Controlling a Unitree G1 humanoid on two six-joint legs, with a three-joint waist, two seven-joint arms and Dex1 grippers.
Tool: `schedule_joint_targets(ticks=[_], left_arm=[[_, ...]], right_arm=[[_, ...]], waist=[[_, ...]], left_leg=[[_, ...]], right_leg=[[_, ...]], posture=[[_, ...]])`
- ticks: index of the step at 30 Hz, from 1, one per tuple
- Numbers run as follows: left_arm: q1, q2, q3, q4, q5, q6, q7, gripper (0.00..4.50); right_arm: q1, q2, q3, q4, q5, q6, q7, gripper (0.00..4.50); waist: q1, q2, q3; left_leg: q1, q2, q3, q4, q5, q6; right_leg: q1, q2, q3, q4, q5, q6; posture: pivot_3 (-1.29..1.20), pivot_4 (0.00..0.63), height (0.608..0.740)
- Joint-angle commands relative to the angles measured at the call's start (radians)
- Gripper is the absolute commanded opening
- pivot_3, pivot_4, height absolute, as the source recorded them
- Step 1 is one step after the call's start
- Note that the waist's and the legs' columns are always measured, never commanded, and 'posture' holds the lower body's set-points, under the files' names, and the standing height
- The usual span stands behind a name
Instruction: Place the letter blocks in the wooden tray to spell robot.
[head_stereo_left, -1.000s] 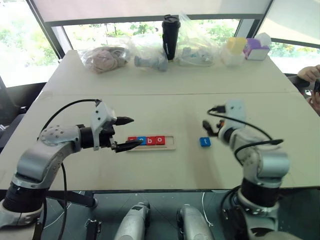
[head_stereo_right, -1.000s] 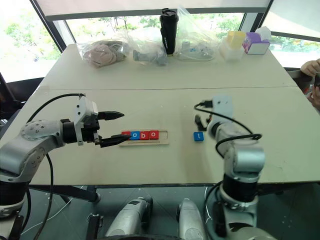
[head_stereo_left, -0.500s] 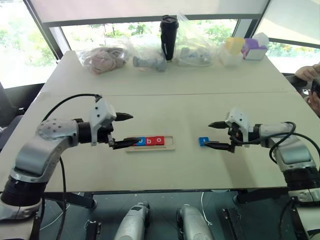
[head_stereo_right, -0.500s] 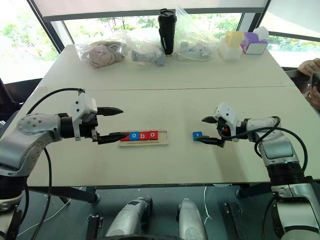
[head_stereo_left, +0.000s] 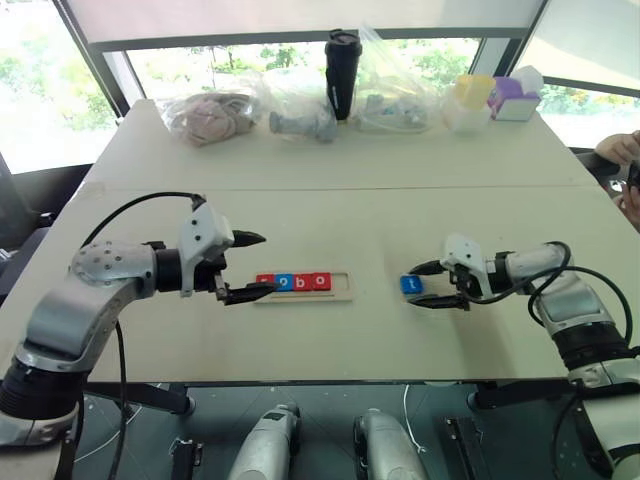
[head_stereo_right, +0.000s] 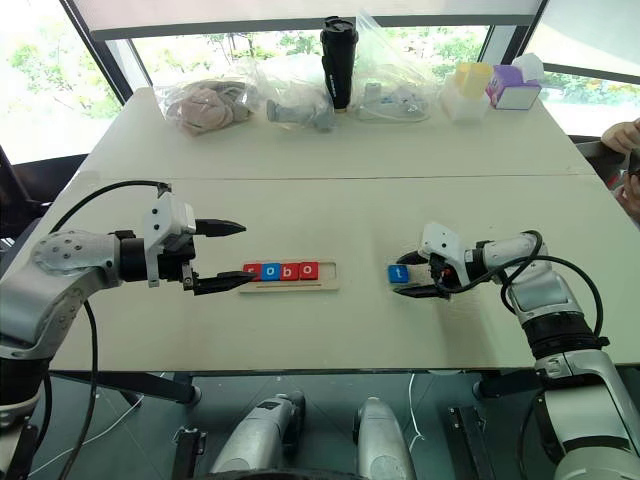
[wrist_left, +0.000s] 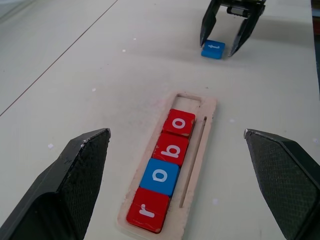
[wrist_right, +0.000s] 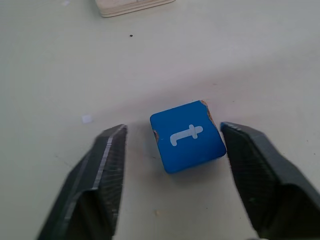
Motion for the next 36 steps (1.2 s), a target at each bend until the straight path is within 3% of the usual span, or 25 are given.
schedule_joint_targets(ticks=[1, 6, 12, 18, 36], left_arm=[[0.0, 0.008, 0.025, -0.03, -0.006, -0.004, 0.005, 4.5], [0.003, 0.009, 0.028, -0.029, -0.006, -0.004, 0.007, 4.5], [0.046, 0.039, 0.048, -0.039, -0.01, 0.0, -0.01, 4.5], [0.055, 0.047, 0.046, -0.064, -0.01, 0.014, 0.013, 4.5], [0.102, 0.035, 0.046, -0.126, -0.022, 0.064, 0.064, 4.5]], right_arm=[[-0.023, -0.003, -0.013, -0.001, 0.003, -0.011, 0.005, 1.15], [-0.04, 0.002, -0.013, -0.019, 0.001, 0.005, -0.007, 1.15], [-0.135, 0.116, 0.044, -0.143, 0.017, 0.106, -0.022, 1.15], [-0.187, 0.203, 0.126, -0.11, -0.04, 0.091, -0.041, 1.15], [-0.243, 0.255, 0.194, -0.005, -0.125, 0.026, -0.032, 1.15]], waist=[[0.0, 0.0, 0.0], [0.0, 0.0, 0.0], [-0.01, 0.0, 0.0], [0.007, 0.0, 0.0], [-0.003, 0.0, 0.0]], left_leg=[[0.0, 0.0, 0.0, 0.0, 0.0, 0.0], [0.0, 0.0, 0.0, 0.0, 0.0, 0.0], [0.0, 0.001, 0.0, -0.001, 0.0, 0.0], [0.0, -0.001, -0.002, -0.001, 0.0, -0.001], [0.0, 0.0, -0.001, -0.001, 0.001, -0.002]], right_leg=[[0.0, 0.0, 0.0, 0.0, 0.0, 0.0], [0.0, 0.0, 0.0, 0.0, 0.0, 0.0], [-0.002, 0.001, 0.001, 0.002, 0.001, 0.002], [-0.001, 0.0, 0.0, 0.001, 0.001, 0.002], [-0.002, 0.001, 0.0, 0.002, 0.002, 0.003]], posture=[[0.0, 0.15, 0.74], [0.0, 0.15, 0.74], [0.0, 0.15, 0.74], [0.0, 0.15, 0.74], [0.0, 0.15, 0.74]])
